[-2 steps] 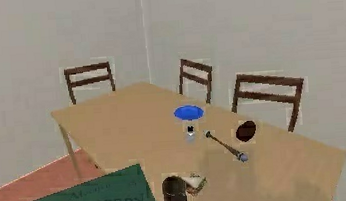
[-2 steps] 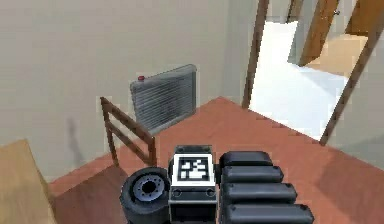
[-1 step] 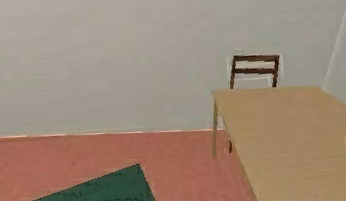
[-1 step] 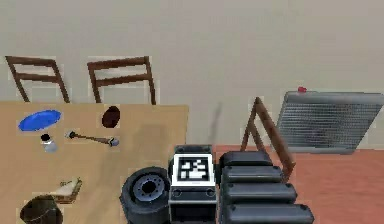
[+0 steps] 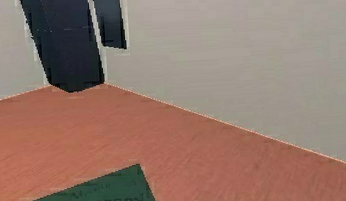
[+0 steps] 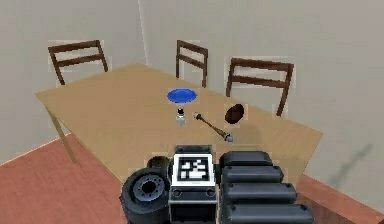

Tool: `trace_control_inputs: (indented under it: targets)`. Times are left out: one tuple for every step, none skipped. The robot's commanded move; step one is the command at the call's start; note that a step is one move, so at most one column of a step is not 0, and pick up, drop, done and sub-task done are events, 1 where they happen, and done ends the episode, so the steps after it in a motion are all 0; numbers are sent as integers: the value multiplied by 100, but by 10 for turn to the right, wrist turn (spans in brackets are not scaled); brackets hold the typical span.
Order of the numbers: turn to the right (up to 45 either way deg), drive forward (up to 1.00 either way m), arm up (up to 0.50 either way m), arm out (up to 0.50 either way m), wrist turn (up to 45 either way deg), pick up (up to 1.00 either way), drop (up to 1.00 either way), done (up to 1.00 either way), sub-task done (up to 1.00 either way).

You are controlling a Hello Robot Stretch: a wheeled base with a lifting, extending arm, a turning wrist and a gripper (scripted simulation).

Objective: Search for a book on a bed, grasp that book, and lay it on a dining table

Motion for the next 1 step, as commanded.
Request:
trace_control_inputs:
  targets:
    - [0, 0, 0, 48, 0, 0, 0, 0, 0]
